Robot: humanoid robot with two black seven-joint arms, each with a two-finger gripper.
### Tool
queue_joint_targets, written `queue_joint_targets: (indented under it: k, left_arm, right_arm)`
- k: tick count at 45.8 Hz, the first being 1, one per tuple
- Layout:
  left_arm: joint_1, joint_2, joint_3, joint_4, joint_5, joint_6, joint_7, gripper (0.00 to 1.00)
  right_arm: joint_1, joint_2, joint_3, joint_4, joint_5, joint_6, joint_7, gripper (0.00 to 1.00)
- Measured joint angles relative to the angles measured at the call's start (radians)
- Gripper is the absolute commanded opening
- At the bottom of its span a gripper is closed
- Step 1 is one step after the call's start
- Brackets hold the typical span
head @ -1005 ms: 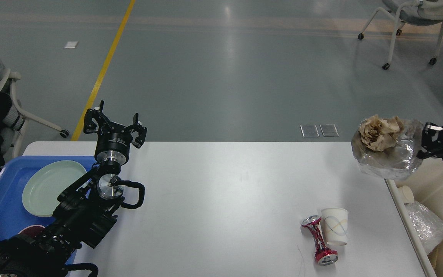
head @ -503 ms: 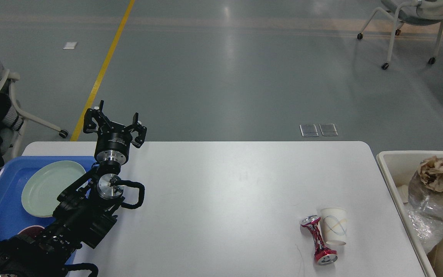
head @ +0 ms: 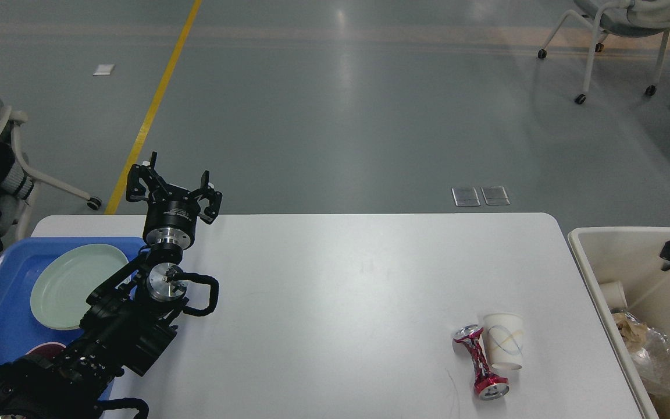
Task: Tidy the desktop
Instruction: 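Swing the right gripper back down toward the red-and-white can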
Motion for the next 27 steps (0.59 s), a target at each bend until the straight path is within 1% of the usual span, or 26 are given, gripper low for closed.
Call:
queue_joint_targets:
  k: [7, 13, 18, 25, 27]
  left_arm:
    - [0.000, 0.000, 0.000, 0.000, 0.000, 0.000, 0.000, 1.00]
    - [0.000, 0.000, 0.000, 0.000, 0.000, 0.000, 0.000, 1.00]
    - [0.000, 0.000, 0.000, 0.000, 0.000, 0.000, 0.000, 1.00]
    - [0.000, 0.000, 0.000, 0.000, 0.000, 0.000, 0.000, 1.00]
    - [0.000, 0.000, 0.000, 0.000, 0.000, 0.000, 0.000, 1.00]
  right_arm:
    - [0.262, 0.002, -0.050, 0.280, -0.001, 0.049, -0.002, 1.00]
    - [0.470, 0.035, -0.065, 0.459, 0.001, 0.110, -0.006, 1.00]
    - [0.607, 0.086, -0.066, 0.523, 0.003, 0.188, -0.006, 1.00]
    - [0.765, 0.155, -0.055, 0.565, 0.012, 0.307, -0.002, 1.00]
    - [0.806, 0.168, -0.050, 0.587, 0.016, 0.325, -0.001, 1.00]
